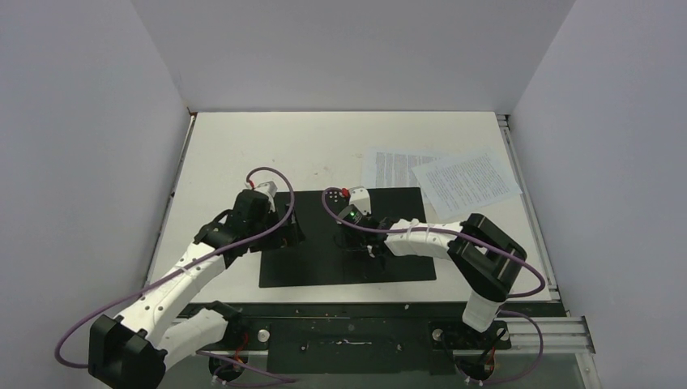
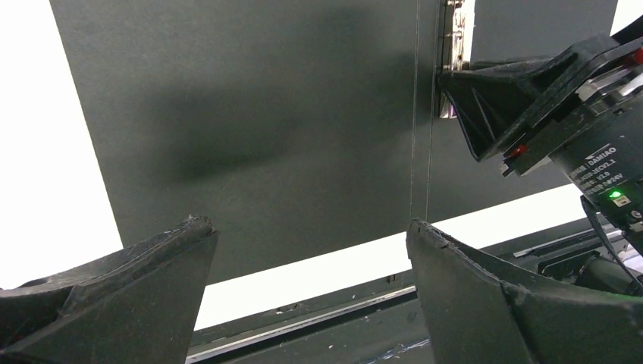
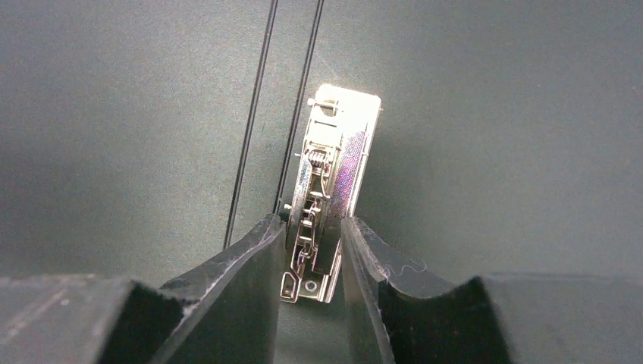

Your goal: Put the files into the folder

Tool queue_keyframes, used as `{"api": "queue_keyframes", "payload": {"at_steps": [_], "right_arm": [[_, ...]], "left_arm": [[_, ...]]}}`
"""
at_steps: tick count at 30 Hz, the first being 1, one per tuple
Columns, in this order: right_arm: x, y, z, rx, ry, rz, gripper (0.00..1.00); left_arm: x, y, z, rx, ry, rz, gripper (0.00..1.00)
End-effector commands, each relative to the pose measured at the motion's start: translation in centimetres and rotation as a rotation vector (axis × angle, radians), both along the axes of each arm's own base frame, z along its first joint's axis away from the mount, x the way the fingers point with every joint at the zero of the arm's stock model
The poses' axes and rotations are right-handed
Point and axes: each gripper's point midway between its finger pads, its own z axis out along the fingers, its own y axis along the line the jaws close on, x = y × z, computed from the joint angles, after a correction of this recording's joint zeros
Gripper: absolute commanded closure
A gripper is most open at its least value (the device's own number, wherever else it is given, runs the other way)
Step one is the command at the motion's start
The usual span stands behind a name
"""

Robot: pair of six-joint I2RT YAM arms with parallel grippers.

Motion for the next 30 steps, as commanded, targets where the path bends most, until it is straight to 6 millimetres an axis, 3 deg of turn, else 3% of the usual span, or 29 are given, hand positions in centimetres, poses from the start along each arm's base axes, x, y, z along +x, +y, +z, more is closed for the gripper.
{"api": "queue_keyframes", "payload": {"at_steps": [1, 17, 30], "right_arm": [[0.3, -1.2, 0.7, -0.024, -0.047, -0.021, 0.72], [-1.0, -2.1, 0.7, -0.034, -0.032, 0.048, 0.78], [-1.1, -0.3, 4.1, 0.054, -0.059, 0.054, 0.59]], "left_arm": [[0.8, -1.3, -0.1, -0.022, -0.025, 0.005, 0.04], [0.4, -4.4, -2.0, -0.015, 0.002, -0.049, 0.04], [0.4, -5.8, -4.4, 0.065, 0.027, -0.086, 0.04]]}}
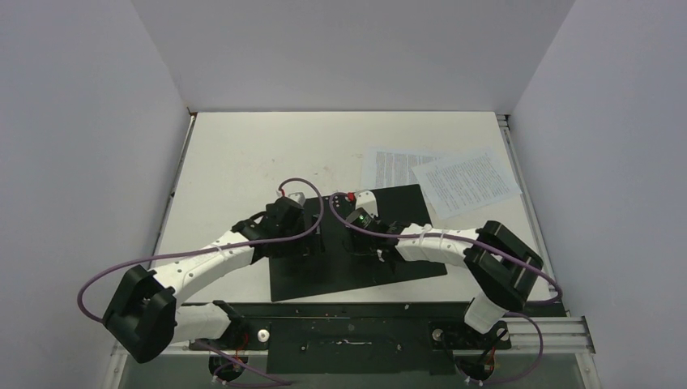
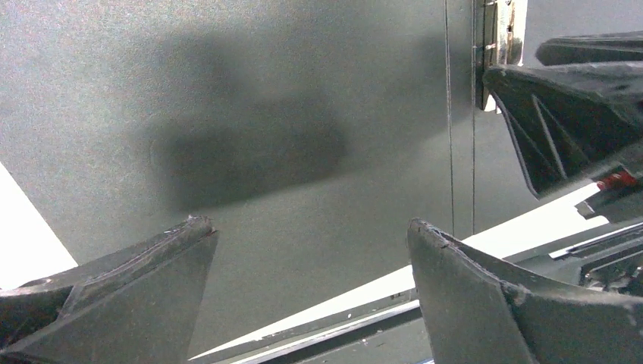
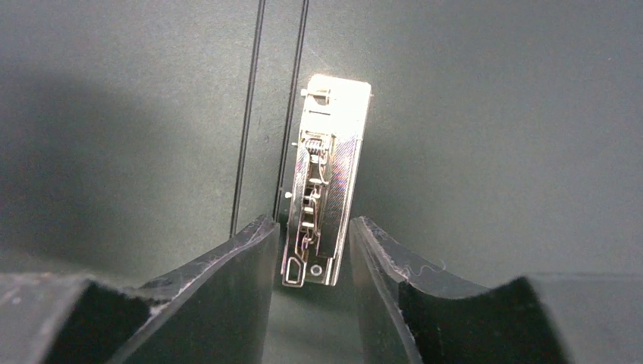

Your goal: Put the files into the folder

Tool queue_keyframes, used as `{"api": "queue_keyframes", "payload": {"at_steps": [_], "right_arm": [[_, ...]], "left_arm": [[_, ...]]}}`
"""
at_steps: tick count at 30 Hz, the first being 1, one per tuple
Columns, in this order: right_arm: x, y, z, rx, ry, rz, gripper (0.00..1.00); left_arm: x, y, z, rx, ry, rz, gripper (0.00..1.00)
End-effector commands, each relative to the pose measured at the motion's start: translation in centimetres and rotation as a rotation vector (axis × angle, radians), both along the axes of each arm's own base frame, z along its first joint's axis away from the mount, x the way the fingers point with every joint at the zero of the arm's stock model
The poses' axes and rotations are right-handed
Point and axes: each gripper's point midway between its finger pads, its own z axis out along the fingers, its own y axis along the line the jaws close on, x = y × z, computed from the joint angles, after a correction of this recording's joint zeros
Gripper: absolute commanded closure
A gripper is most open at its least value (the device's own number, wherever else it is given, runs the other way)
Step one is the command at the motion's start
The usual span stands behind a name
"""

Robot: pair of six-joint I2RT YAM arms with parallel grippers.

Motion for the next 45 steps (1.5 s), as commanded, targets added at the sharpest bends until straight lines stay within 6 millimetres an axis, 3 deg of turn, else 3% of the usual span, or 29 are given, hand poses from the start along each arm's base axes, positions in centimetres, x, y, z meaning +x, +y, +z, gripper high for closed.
{"api": "queue_keyframes", "payload": {"at_steps": [1, 6, 13, 28, 45], "right_arm": [[0.3, 1.6, 4.0, 0.086, -0.06, 0.006, 0.58], [-0.4, 2.0, 5.0, 0.104, -0.057, 0.022, 0.59], [-1.3, 2.1, 4.0, 0.08, -0.046, 0.017, 0.7], [-1.3, 1.7, 2.1, 0.036, -0.024, 0.006, 0.82], [-1.4, 0.0, 0.6, -0.02, -0.014, -0.014, 0.93]], "left_arm": [[1.3, -0.8, 0.7, 0.01, -0.067, -0.001, 0.04], [1.0, -0.2, 0.1, 0.066, -0.069, 0.004, 0.04], [1.5, 0.9, -0.5, 0.108, -0.09, 0.052, 0.04], [0.8, 0.5, -3.9, 0.116, -0.022, 0.049, 0.04], [0.5, 0.4, -4.3, 0.123, -0.008, 0.041, 0.03]]}}
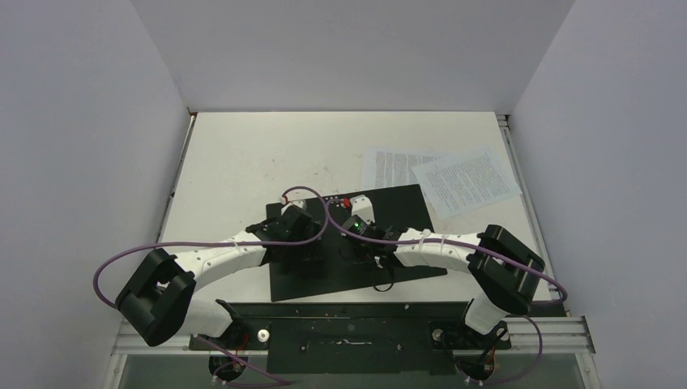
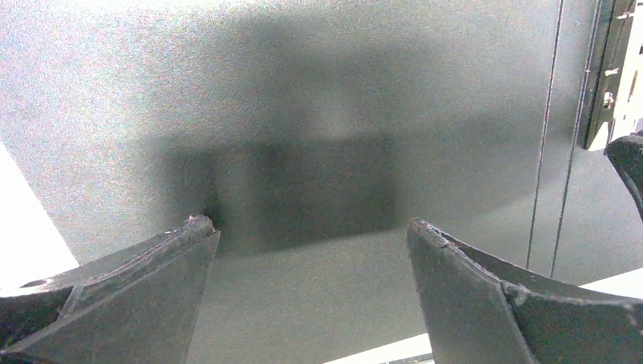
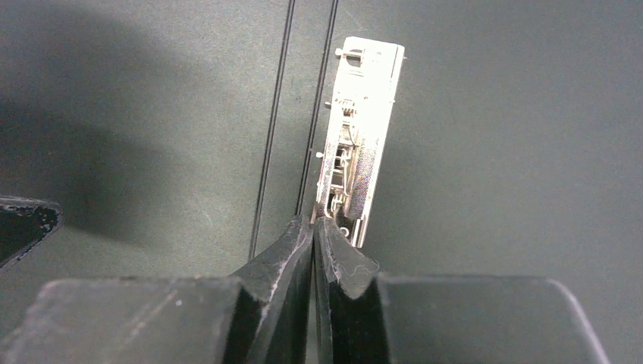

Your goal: Put the files into the folder

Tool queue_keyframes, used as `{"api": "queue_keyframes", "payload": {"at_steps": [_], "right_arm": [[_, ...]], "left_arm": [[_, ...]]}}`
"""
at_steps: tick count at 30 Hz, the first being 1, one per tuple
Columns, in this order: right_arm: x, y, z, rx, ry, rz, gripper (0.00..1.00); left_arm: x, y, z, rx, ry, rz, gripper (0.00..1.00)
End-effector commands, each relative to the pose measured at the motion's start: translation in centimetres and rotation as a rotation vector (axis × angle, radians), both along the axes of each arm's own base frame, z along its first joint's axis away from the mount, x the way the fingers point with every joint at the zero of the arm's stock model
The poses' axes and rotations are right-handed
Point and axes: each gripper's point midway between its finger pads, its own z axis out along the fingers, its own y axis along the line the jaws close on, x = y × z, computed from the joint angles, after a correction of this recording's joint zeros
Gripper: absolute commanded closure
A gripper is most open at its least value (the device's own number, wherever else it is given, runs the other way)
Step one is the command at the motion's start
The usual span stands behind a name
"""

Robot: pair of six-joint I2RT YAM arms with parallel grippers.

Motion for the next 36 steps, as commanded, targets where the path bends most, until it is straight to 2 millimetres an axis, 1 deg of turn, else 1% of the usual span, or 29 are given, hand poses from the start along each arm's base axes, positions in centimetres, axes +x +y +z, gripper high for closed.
{"api": "queue_keyframes", "payload": {"at_steps": [1, 13, 24, 30, 34, 36], "right_arm": [[0.7, -0.8, -0.3, -0.02, -0.03, -0.038, 0.94], [-0.1, -2.0, -2.0, -0.069, 0.002, -0.037, 0.95], [-1.6, -4.1, -4.2, -0.139, 0.043, -0.044, 0.95], [-1.8, -6.1, -4.4, -0.207, 0.031, -0.09, 0.95], [-1.7, -7.3, -4.3, -0.252, 0.012, -0.129, 0.95], [-1.7, -7.6, -4.3, -0.263, 0.007, -0.139, 0.95]], "left_arm": [[0.1, -0.7, -0.1, -0.021, 0.0, -0.007, 0.04], [-0.1, -0.7, -0.3, -0.016, 0.004, -0.009, 0.04], [-0.2, -0.6, -0.4, -0.015, 0.005, -0.005, 0.03], [-0.3, -0.7, -0.5, -0.012, 0.007, -0.007, 0.04], [-0.3, -0.6, -1.0, -0.002, 0.013, -0.008, 0.03], [-0.4, -0.5, -1.2, 0.006, 0.02, -0.009, 0.03]]}}
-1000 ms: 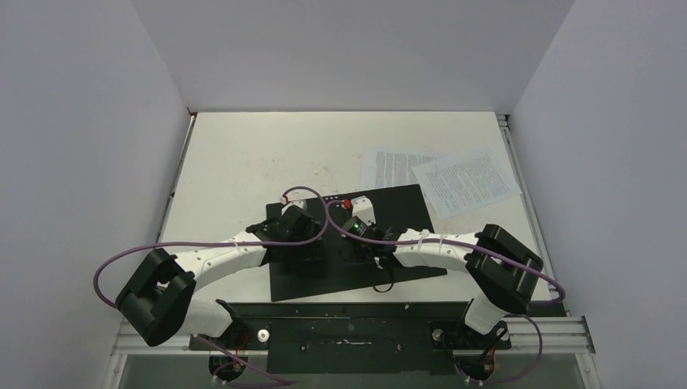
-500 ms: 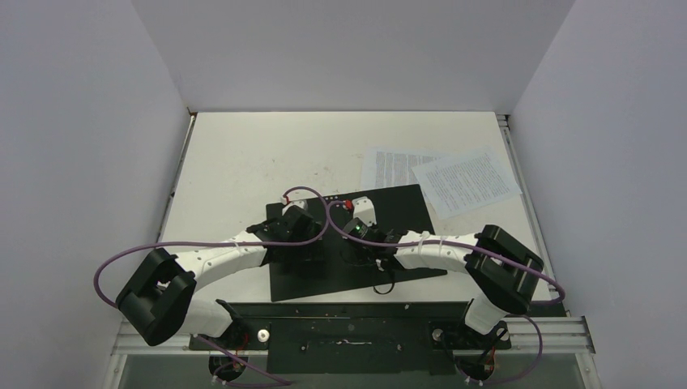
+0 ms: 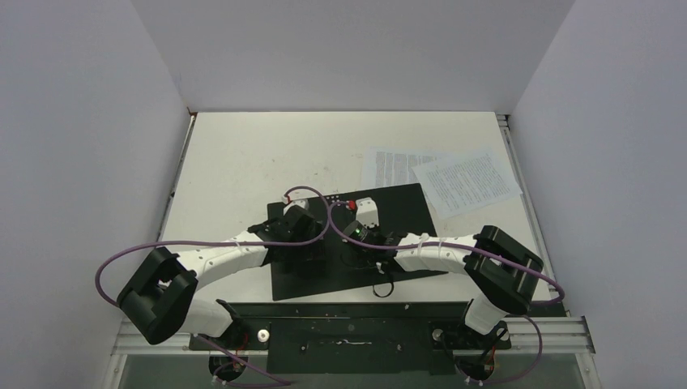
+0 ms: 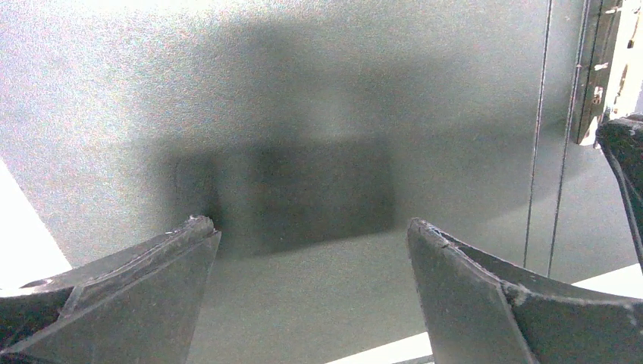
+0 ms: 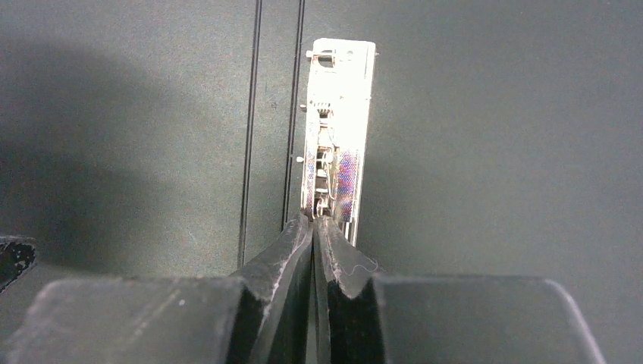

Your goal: Put the files into the folder

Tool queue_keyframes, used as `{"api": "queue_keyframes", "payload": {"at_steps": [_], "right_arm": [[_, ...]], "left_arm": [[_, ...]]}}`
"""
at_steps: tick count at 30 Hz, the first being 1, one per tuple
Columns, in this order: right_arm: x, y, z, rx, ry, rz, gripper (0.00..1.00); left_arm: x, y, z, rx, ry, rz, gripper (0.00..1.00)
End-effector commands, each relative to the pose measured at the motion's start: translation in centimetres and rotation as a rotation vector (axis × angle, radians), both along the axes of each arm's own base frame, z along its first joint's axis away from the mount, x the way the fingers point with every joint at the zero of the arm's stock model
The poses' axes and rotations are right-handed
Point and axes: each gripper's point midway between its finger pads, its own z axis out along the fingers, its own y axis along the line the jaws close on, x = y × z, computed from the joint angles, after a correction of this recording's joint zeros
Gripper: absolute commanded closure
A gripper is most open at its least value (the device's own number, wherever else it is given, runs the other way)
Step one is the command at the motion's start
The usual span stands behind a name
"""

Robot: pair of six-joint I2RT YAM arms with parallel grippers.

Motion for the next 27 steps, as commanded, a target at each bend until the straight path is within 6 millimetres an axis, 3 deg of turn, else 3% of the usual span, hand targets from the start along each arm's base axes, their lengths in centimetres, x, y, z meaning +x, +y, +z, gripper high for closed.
{"api": "queue_keyframes", "payload": {"at_steps": [1, 12, 27], "right_arm": [[-2.2, -6.7, -3.3, -0.257, 0.073, -0.07, 0.95], [-2.0, -7.5, -3.7, -0.312, 0.049, -0.112, 0.95], [0.1, -4.7, 0.7, -0.167, -0.032, -0.122, 0.95]], "left_arm": [[-0.5, 0.0, -1.3, 0.017, 0.033, 0.001, 0.03], [-0.6, 0.3, -1.9, 0.03, 0.042, 0.008, 0.03], [-0.9, 0.4, -2.0, 0.029, 0.048, 0.008, 0.03]]}}
